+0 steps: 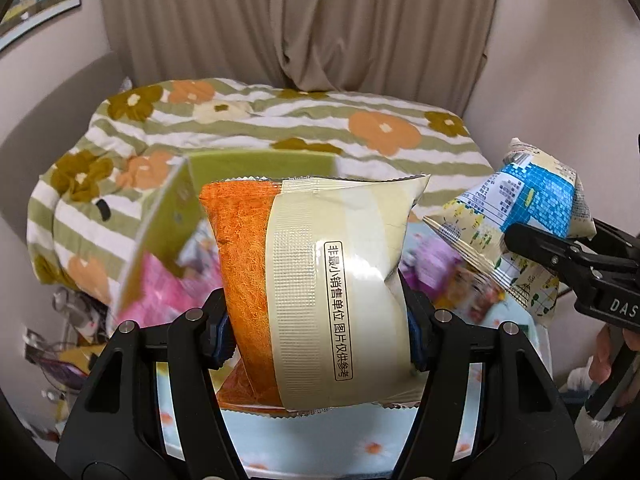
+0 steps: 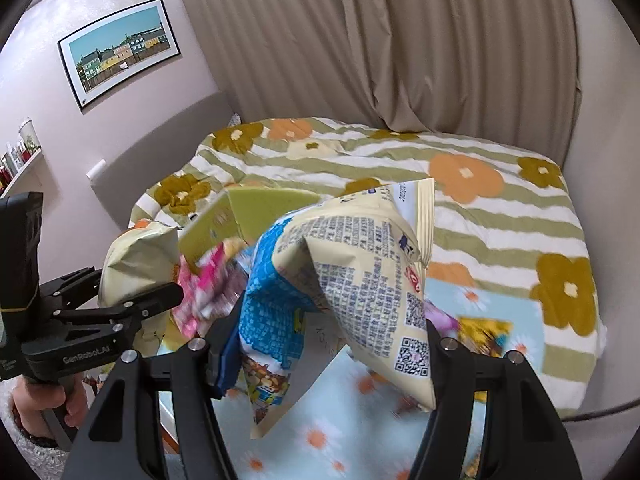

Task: Organize snacks
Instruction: 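Lift orange-cream bag with left tool while right tool lifts blue-white bag, then lower both bags into the box and open both tools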

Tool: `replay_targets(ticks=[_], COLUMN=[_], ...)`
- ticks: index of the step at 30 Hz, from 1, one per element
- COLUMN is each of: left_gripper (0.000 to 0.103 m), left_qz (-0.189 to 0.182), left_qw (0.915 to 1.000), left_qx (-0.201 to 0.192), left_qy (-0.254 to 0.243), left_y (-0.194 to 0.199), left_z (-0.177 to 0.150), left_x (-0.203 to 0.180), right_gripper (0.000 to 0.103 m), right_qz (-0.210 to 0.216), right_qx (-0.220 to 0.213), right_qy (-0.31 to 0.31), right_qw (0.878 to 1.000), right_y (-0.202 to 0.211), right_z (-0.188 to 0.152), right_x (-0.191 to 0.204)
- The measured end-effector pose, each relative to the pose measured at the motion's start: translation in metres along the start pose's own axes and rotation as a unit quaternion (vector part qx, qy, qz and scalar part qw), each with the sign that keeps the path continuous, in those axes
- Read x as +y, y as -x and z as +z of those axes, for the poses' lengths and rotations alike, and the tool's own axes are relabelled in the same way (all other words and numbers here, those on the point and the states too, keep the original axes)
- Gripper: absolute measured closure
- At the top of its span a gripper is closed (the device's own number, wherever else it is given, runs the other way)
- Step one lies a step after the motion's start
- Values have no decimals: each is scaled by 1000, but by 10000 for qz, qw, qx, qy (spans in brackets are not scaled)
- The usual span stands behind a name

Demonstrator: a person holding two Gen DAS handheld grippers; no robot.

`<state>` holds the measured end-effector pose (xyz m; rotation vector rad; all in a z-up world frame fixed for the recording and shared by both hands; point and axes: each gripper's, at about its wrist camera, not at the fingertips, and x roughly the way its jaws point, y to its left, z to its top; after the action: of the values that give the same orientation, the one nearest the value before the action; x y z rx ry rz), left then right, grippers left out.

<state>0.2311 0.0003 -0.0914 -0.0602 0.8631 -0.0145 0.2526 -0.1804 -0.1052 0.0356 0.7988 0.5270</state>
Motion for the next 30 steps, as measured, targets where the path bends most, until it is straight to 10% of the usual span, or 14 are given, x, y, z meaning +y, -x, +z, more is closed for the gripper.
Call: replay_targets(ticks=[21,26,30], left_gripper=[42,1,1], left_qz=[-661,-625,-793], left_qw=[9925,9921,9914], left_qx=[992,1006,954], left_qy=[-284,-425,-423], left_y=[-164,-176,-168], left_z=[88,88,86], left_x=[152,163,168], right_gripper=[42,42,42], right_qz=[-421,-586,-685], right_qx=[480,557,571], right_qy=[-782,-999,-1077], right_qw=[9949,9917,9902], right_y=[-143,-149,-146], right_z=[57,50,48], right_x=[77,84,90])
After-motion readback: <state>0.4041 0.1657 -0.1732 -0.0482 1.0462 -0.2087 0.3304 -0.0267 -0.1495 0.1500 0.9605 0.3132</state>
